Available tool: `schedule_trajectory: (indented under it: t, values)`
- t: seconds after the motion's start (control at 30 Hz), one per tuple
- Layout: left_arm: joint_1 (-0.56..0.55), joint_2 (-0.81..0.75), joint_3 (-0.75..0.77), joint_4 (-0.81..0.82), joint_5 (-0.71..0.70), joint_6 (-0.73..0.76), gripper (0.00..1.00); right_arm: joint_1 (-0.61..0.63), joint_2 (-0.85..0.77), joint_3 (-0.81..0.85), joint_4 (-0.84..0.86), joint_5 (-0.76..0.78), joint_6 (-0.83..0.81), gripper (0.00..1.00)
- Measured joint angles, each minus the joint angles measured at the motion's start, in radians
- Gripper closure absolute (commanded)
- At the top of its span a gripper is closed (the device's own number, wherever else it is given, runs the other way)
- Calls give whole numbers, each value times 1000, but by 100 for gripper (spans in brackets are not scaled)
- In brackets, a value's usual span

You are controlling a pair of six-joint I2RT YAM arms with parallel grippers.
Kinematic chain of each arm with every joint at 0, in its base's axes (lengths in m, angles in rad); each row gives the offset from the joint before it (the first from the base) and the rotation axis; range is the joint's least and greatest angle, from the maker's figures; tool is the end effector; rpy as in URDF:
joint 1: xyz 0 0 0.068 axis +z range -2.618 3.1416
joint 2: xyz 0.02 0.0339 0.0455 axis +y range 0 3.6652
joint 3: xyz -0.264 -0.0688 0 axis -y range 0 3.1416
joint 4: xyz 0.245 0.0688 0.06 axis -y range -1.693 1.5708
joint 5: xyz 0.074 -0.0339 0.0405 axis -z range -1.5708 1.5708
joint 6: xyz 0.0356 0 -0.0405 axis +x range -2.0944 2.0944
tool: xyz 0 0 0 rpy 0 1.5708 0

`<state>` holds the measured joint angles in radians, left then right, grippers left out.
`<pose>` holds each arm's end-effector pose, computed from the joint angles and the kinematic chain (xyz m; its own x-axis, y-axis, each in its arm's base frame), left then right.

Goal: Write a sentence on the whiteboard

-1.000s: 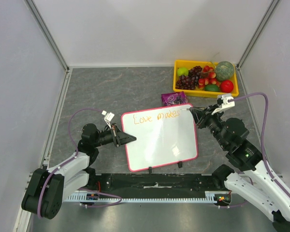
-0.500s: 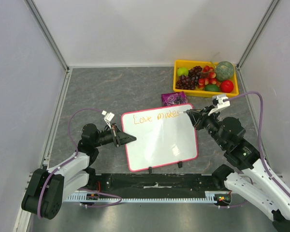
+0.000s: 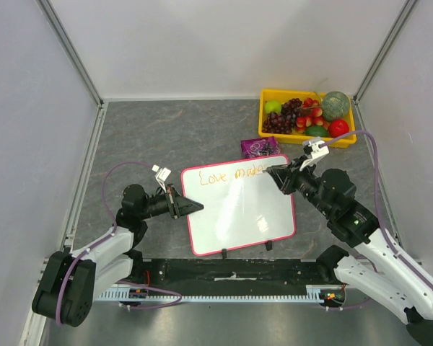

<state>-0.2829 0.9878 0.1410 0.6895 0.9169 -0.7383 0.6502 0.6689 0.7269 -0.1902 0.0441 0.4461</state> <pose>0.1615 -0.0764 0.1751 -0.7322 -0.2135 -0.6468 0.5811 0.2996 -0.7567 0.1304 0.0972 0.3369 -0.3406 0.2825 -0.8968 -0.4689 0.7757 0.4224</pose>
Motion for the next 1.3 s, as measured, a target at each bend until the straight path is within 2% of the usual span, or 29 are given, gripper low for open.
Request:
schedule_trajectory:
  t: [0.2, 0.33, 1.07, 1.3]
  values:
    - [0, 2, 0, 1, 0, 0, 98, 6, 51, 0, 59, -39, 19, 100]
    - [0, 2, 1, 1, 0, 0, 98, 61, 93, 1, 85, -34, 39, 100]
    - [0, 13, 6, 1, 1, 0, 98, 425, 218, 29, 130, 250, 35, 100]
    - [0, 14, 7, 1, 1, 0, 98, 555, 309, 29, 207, 360, 32, 100]
